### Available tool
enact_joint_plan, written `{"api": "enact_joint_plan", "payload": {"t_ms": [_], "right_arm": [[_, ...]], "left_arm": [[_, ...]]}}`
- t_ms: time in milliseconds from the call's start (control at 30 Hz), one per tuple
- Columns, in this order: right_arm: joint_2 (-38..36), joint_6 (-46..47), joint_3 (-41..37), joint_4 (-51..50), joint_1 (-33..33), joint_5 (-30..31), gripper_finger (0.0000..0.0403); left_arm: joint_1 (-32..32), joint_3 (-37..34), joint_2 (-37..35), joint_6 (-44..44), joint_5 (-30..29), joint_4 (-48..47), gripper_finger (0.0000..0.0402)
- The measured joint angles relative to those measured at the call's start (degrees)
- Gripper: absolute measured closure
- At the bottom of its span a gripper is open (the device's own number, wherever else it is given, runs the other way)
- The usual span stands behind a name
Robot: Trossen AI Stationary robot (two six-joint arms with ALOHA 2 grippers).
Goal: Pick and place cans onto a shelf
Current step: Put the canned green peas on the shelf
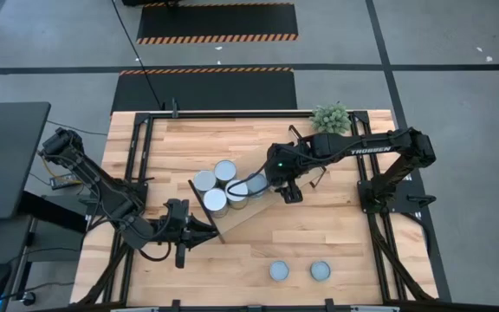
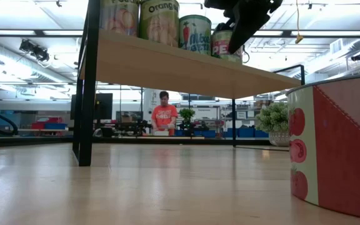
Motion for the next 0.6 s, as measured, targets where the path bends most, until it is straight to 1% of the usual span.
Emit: {"api": "enact_joint_plan", "payload": {"t_ms": [167, 267, 433, 600], "right_arm": [[0.02, -0.14, 0.0, -0.02, 0.02, -0.06, 0.0035], [0.02, -0.14, 0.0, -0.2, 0.02, 0.03, 0.0024], [-0.99, 0.0, -0.02, -1.87, 0.53, 1.32, 0.0021], [-2.67, -0.04, -0.02, -4.83, 1.97, 4.24, 0.0023]], "left_arm": [[0.0, 0.0, 0.0, -0.01, 0.0, 0.01, 0.0324], [0.0, 0.0, 0.0, -0.02, 0.0, 0.01, 0.0324], [0.0, 0.0, 0.0, -0.02, 0.0, 0.01, 0.0324], [0.0, 0.0, 0.0, -0.02, 0.0, 0.01, 0.0324]]}}
